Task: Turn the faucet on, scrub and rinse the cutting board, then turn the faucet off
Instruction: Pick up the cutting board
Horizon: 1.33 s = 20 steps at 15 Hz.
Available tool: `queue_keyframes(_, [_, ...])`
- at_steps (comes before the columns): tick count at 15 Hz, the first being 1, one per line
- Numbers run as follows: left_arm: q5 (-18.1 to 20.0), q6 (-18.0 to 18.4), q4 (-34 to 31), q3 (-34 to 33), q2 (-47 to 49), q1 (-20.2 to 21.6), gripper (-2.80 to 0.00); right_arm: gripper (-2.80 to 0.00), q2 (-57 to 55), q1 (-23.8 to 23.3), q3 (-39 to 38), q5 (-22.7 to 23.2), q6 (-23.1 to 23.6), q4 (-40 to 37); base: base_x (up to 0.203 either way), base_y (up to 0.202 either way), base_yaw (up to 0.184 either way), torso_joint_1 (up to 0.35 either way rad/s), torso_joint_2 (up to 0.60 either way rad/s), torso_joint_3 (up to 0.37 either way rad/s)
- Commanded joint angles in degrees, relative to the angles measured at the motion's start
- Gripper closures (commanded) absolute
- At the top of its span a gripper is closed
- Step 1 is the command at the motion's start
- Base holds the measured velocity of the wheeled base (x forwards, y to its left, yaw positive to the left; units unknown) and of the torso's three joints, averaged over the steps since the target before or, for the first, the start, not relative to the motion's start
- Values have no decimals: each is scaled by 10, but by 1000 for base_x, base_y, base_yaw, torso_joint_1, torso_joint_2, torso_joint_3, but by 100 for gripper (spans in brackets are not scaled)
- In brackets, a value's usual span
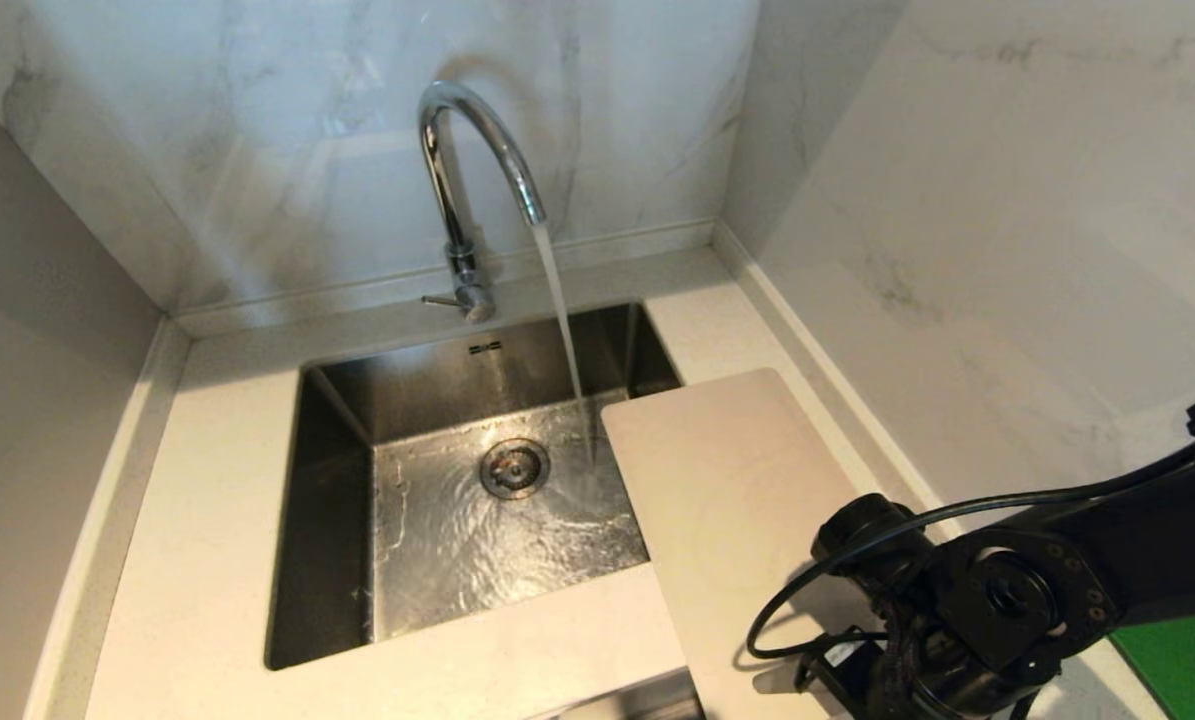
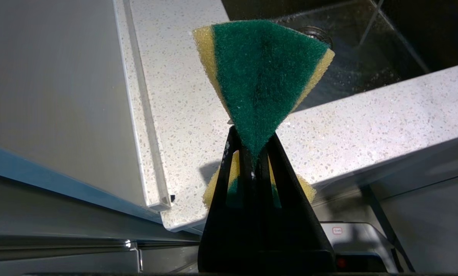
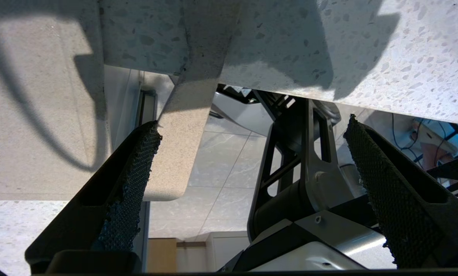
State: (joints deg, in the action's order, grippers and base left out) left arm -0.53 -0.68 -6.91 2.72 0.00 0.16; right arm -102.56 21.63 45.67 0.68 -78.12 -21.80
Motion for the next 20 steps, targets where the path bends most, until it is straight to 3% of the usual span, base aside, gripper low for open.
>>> queue_keyframes(1, [0, 0, 0, 0, -1, 0, 0, -280, -8, 0, -1, 0, -4, 4, 0, 0, 0, 0, 0, 0])
queue_keyframes(20, [-1, 0, 0, 0, -1, 0, 0, -280, -76, 0, -4, 9, -12, 44, 0, 0, 0, 0, 0, 0])
